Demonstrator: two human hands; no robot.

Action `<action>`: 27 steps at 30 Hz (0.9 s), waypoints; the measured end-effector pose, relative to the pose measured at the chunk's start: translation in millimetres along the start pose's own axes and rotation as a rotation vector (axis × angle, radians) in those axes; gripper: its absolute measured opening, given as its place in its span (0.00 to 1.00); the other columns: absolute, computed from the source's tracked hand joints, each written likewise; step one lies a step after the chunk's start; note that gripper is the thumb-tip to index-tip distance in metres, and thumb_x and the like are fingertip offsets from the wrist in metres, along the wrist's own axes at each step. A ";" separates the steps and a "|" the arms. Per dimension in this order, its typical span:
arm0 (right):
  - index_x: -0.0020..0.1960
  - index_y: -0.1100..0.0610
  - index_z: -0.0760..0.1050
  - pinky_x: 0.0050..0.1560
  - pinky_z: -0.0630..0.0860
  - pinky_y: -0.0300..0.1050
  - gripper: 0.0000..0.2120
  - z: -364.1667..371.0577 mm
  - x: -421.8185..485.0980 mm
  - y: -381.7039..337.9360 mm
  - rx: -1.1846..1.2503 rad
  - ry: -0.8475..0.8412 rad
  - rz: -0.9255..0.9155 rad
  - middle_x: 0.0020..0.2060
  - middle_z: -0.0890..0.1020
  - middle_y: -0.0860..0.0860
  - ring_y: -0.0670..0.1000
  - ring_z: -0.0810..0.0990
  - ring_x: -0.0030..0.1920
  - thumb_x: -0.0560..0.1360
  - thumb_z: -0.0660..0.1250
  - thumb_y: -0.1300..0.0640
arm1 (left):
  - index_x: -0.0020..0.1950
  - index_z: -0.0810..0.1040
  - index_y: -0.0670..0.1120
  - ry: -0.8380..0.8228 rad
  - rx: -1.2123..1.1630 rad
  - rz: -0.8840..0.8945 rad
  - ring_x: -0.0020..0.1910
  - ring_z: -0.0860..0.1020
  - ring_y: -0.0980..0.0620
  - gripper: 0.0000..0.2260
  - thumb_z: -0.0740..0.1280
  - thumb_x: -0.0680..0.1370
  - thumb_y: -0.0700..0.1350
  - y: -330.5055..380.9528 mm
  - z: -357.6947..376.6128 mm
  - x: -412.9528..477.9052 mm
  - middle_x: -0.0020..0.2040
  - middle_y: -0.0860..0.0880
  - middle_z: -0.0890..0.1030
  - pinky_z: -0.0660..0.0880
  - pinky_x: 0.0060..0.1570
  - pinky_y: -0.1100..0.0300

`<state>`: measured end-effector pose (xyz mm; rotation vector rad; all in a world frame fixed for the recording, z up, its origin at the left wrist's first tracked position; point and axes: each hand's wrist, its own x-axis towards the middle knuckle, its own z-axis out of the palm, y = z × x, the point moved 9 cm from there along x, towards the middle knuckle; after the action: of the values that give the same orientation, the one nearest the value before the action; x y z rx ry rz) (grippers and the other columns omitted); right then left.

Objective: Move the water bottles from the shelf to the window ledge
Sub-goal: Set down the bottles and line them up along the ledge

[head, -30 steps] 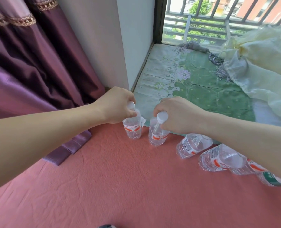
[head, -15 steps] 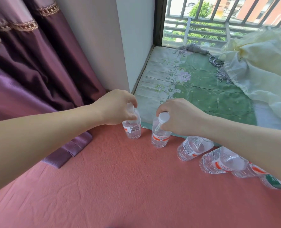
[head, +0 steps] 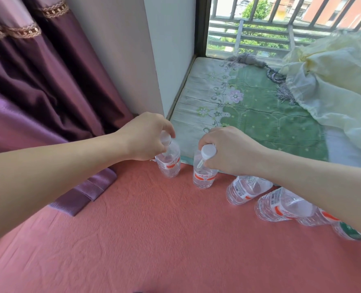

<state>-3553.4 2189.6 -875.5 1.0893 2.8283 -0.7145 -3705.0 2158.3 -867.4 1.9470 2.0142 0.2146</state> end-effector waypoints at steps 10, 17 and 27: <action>0.49 0.52 0.80 0.50 0.74 0.48 0.10 -0.5 0.7 -1.7 0.003 0.008 -0.014 0.45 0.79 0.48 0.52 0.76 0.46 0.67 0.70 0.57 | 0.54 0.83 0.48 0.104 -0.047 -0.075 0.47 0.78 0.53 0.16 0.77 0.69 0.51 -9.8 -4.9 -2.4 0.48 0.53 0.82 0.73 0.47 0.59; 0.51 0.51 0.80 0.51 0.74 0.48 0.12 0.8 0.7 -1.9 0.005 0.012 -0.019 0.46 0.79 0.49 0.52 0.76 0.47 0.68 0.70 0.58 | 0.57 0.83 0.49 0.050 -0.026 0.018 0.46 0.73 0.56 0.16 0.76 0.70 0.45 -5.6 -6.5 2.5 0.50 0.54 0.80 0.68 0.47 0.63; 0.54 0.50 0.81 0.50 0.76 0.52 0.14 -0.5 1.2 -1.0 0.024 0.035 0.005 0.48 0.79 0.47 0.52 0.76 0.49 0.68 0.70 0.58 | 0.57 0.84 0.48 0.030 0.013 0.122 0.43 0.71 0.57 0.15 0.75 0.70 0.41 1.3 -3.2 4.7 0.44 0.57 0.72 0.65 0.46 0.65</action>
<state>-3554.9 2189.9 -874.9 1.1229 2.8519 -0.7386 -3704.9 2163.5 -864.6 2.0888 1.9217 0.2622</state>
